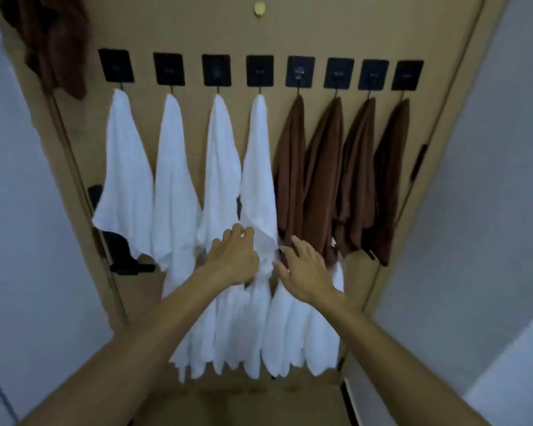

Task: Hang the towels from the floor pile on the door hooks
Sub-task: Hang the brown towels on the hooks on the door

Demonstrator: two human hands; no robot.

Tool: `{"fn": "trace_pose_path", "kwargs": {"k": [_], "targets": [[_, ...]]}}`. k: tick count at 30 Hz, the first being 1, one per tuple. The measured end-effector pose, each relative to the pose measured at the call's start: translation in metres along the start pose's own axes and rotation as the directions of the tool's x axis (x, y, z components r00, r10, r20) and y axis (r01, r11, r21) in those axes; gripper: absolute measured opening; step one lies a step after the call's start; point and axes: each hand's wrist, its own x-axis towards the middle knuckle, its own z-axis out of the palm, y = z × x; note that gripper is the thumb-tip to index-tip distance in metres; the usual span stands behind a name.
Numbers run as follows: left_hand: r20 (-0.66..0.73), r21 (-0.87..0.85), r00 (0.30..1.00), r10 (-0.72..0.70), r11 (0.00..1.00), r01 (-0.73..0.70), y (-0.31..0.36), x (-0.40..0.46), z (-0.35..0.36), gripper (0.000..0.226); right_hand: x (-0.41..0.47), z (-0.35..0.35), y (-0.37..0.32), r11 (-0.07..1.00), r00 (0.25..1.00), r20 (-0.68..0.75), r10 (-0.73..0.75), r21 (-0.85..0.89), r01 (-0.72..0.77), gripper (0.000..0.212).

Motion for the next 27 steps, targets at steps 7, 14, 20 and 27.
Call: {"fn": "trace_pose_path", "kwargs": {"k": [7,14,20,27], "targets": [[0.26,-0.086,0.926,0.274,0.962,-0.26,0.18,-0.073,0.129,0.039,-0.186,0.014,0.178,0.945,0.945,0.089,0.316,0.057,-0.321,0.048],[0.486,-0.243,0.69,0.536,0.841,-0.483,0.407,-0.177,0.252,0.038,-0.422,-0.013,0.357,0.748,0.74,0.139,0.658,-0.013,-0.663,0.04],[0.612,-0.333,0.497,0.615,0.771,-0.543,0.511,-0.248,0.315,0.035,-0.555,-0.02,0.432,0.537,0.52,0.244,0.819,-0.005,-0.843,0.03],[0.695,-0.305,0.417,0.586,0.765,-0.567,0.566,-0.251,0.371,0.033,-0.62,0.007,0.482,0.328,0.3,0.42,0.856,0.006,-0.945,0.038]]}}
